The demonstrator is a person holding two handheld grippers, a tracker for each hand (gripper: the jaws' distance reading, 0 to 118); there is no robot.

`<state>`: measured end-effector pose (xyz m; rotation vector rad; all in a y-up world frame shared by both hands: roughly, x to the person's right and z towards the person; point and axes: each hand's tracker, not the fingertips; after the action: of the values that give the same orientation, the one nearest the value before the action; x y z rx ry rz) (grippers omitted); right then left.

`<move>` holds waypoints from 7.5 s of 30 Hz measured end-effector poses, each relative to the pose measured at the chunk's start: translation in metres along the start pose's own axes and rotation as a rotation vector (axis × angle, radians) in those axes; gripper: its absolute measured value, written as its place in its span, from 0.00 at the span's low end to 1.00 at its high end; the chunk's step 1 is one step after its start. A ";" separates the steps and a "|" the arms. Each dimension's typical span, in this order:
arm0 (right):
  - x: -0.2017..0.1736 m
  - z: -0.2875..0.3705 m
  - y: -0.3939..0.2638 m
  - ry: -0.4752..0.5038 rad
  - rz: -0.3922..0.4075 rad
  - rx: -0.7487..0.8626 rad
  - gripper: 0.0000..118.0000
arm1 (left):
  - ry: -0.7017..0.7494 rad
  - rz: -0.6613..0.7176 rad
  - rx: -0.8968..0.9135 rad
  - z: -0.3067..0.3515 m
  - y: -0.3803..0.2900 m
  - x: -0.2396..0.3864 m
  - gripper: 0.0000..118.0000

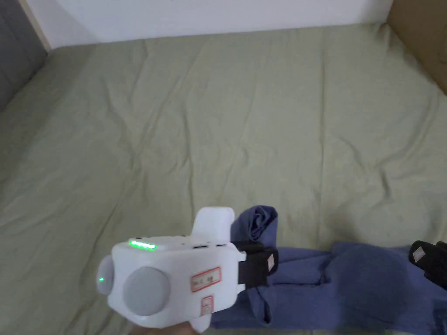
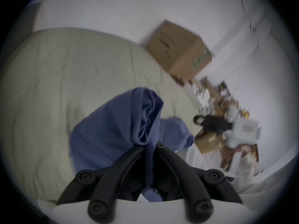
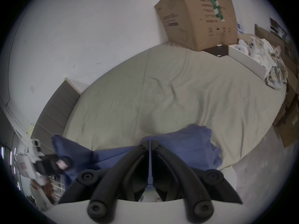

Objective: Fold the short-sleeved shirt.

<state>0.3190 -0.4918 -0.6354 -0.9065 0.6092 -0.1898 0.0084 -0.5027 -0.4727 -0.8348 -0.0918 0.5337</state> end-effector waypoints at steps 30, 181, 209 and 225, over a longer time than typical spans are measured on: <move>0.018 0.015 -0.017 -0.010 -0.070 -0.006 0.02 | -0.007 0.143 -0.215 -0.110 -0.028 0.012 0.00; -0.152 -0.127 -0.038 0.058 0.416 -0.342 0.02 | 1.132 0.153 -0.251 0.257 0.042 -0.435 0.69; -0.181 0.019 -0.003 0.132 0.430 0.175 0.02 | 0.740 0.046 0.588 0.183 0.002 -0.008 0.00; -0.212 0.094 -0.006 0.059 0.595 0.577 0.92 | 0.825 -0.083 0.767 0.214 -0.015 0.068 0.91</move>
<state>0.2005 -0.3458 -0.4996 -0.1421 0.7986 0.1439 0.0131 -0.3321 -0.3259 -0.2411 0.7897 0.0845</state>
